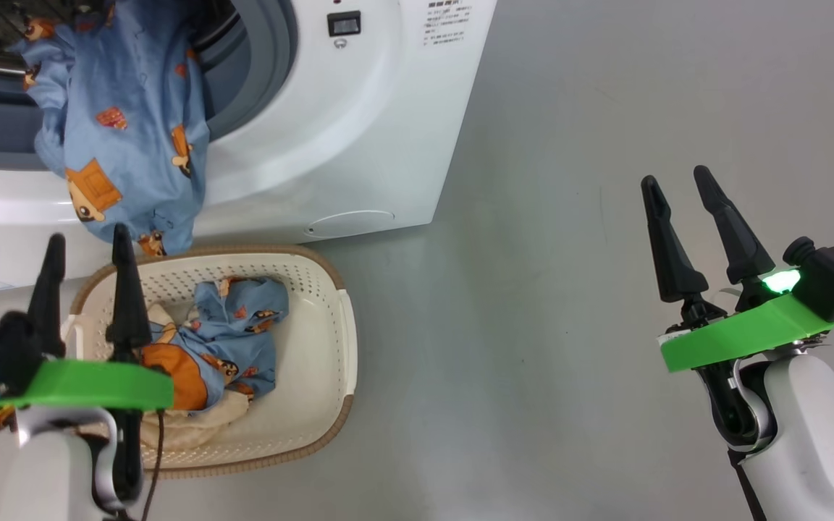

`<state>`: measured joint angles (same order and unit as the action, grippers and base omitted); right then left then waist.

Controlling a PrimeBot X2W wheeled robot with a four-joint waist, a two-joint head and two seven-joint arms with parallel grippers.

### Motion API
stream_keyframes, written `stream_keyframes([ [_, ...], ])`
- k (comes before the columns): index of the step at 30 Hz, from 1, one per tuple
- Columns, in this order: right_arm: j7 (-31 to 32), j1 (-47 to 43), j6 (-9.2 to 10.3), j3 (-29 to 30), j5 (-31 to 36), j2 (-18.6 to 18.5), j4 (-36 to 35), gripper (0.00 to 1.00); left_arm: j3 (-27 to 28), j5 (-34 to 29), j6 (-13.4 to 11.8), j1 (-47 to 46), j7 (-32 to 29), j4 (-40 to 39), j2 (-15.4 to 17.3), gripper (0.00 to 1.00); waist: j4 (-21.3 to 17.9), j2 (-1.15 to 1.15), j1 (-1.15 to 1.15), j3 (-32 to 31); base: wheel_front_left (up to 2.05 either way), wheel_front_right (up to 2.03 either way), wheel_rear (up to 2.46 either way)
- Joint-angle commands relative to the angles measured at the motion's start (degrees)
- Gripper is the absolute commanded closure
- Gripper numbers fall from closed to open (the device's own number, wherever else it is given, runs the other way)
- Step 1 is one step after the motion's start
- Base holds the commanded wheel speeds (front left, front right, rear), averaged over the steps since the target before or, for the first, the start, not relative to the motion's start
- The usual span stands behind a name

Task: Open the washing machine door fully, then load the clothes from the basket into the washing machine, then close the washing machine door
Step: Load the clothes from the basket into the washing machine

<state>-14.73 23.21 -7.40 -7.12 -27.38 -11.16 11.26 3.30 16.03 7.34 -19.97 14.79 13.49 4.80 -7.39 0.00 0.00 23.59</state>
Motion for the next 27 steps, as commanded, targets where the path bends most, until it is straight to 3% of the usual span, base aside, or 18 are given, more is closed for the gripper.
stream_keyframes([
  [1, -0.3, -1.0, -0.09, -0.8, 0.1, -0.4, -1.7, 0.0, 2.0, -0.6, 0.0, 1.7, 0.2, -2.6, 0.9, 0.0, 0.0, 0.0, 0.0, 0.0, 0.0, 0.0, 0.0],
  [19, -0.3, -0.7, -0.09, -0.5, 0.2, -0.1, -2.1, 0.0, 2.2, -1.3, -0.5, 5.3, 0.2, -5.9, -0.6, 0.0, -0.2, 0.0, 0.0, 1.0, 0.0, 0.0, 0.0],
  [27, -0.3, -0.7, -0.09, -0.8, 0.0, -0.1, -2.1, 0.0, 1.6, 0.3, -0.3, 0.7, -0.4, 1.1, 0.4, 0.0, 0.0, 0.0, 0.0, 1.9, 0.0, 0.0, 0.0],
])
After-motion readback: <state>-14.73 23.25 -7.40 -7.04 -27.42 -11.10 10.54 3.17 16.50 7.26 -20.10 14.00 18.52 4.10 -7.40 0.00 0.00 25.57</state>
